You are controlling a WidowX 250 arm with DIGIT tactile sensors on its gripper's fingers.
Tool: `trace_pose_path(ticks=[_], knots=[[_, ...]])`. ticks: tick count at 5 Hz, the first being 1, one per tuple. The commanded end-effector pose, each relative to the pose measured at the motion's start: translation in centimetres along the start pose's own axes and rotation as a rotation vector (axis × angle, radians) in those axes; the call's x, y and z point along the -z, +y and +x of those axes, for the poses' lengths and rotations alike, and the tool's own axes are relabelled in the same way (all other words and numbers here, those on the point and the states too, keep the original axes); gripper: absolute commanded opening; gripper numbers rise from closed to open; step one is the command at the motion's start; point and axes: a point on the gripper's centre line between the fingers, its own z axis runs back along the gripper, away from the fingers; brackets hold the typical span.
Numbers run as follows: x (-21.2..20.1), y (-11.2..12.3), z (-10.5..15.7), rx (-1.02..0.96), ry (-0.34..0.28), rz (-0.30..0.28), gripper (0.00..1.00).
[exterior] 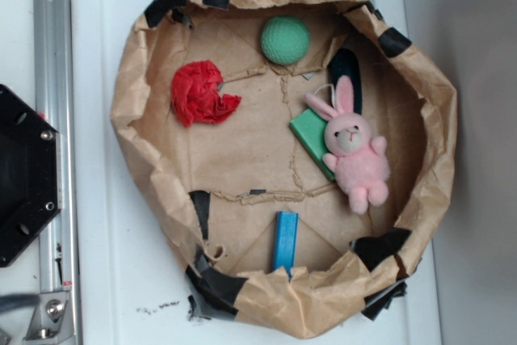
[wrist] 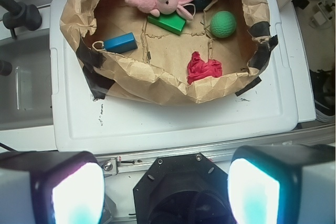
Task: Grab the red paper.
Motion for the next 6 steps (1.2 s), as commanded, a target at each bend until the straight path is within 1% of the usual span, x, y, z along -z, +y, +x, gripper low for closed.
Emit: trace_pose_path(ticks=[1,2,3,4,5,6], knots=[[0.0,0.0,0.0,0.000,0.000,0.000,1.00],[1.3,1.4,4.6,-0.109,-0.007,-0.022,1.00],[4.2,2.9,8.5,0.148,-0.031,0.047,1.00],[9.2,4.5,9.1,0.121,0.137,0.006,1.00],[14.3,5.0,8.8,0.157,0.210,0.005,1.00],[19.2,6.8,8.3,0.232,0.156,0.033,1.00]])
